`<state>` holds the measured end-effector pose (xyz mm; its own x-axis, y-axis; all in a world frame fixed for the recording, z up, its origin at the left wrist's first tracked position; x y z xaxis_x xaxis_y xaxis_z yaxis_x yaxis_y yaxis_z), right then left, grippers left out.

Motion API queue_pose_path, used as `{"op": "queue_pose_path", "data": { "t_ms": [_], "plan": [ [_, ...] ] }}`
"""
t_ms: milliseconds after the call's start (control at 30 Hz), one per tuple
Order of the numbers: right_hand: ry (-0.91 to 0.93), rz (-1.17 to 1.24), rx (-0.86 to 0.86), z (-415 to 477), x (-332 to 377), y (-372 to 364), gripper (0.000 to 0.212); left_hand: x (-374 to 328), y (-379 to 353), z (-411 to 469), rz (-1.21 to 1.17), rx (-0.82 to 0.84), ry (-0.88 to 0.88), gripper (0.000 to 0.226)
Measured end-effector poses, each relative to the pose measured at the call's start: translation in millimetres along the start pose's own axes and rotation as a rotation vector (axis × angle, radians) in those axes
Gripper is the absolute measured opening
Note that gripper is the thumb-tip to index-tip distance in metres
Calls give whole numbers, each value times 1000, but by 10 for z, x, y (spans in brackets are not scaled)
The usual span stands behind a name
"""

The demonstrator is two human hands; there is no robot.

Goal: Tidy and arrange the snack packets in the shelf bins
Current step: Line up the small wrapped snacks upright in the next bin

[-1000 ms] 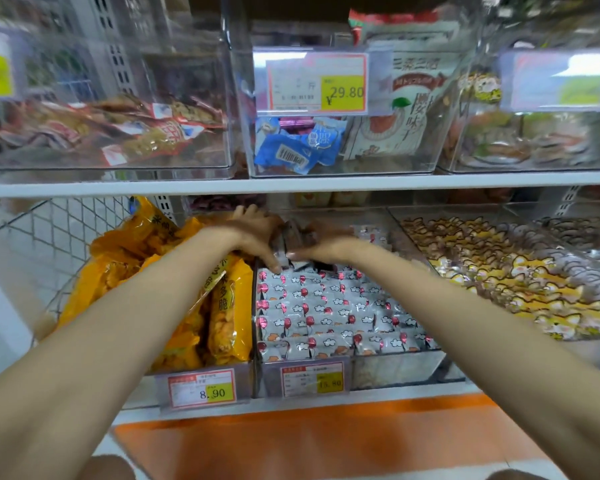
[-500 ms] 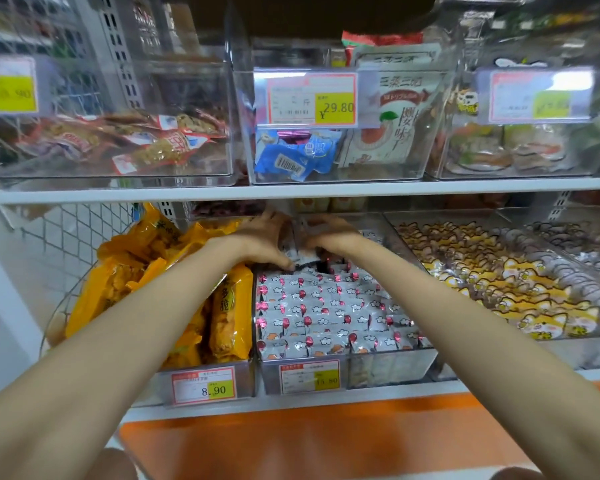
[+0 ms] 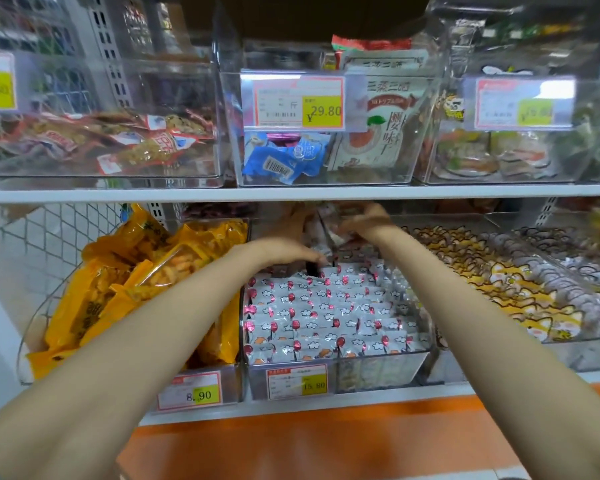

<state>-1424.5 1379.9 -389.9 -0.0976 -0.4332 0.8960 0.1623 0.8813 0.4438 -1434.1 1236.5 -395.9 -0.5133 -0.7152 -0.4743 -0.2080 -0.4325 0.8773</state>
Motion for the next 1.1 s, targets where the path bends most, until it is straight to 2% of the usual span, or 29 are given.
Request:
{"op": "queue_pose_path", "data": {
  "t_ms": [100, 233, 333, 400, 533, 600, 700, 867, 1100],
  "plan": [
    [60, -170, -85, -16, -57, 321, 43, -237, -245, 180, -182, 63, -10, 95],
    [63, -601, -77, -70, -121, 517, 45, -276, -382, 212, -161, 206, -5, 88],
    [60, -552, -84, -39, -196, 572, 40, -62, -87, 159, -3, 91, 10, 60],
    [84, -514, -74, -19, -201, 528, 33, 138, 54, 113, 134, 117, 21, 48],
    [161, -475, -63, -7, -130, 425, 26, 330, -60, 33, 361, 400, -20, 53],
    [196, -450, -36, -25, -92, 349, 23, 317, -161, 39, 478, 446, -65, 58],
    [204, -419, 23, -67, -73, 208, 18, 304, -240, 76, 594, 412, -97, 59],
    [232, -427, 130, -149, -17, 10, 22, 152, -164, 121, 785, 241, -196, 45],
    [288, -537, 203, -211, 12, -173, 27, 174, -135, 118, 798, 270, -158, 48]
  ]
}}
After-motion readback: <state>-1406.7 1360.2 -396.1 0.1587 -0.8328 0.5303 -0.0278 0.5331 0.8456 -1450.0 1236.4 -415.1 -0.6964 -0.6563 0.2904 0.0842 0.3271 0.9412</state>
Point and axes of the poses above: each hand's wrist, its own z-axis towards the middle knuckle, its own y-axis out of the back of the hand, x = y × z, the point moved 7 cm from there along z, towards the middle knuckle, and after that the axes turned 5 degrees about x, right-handed, at the moved point
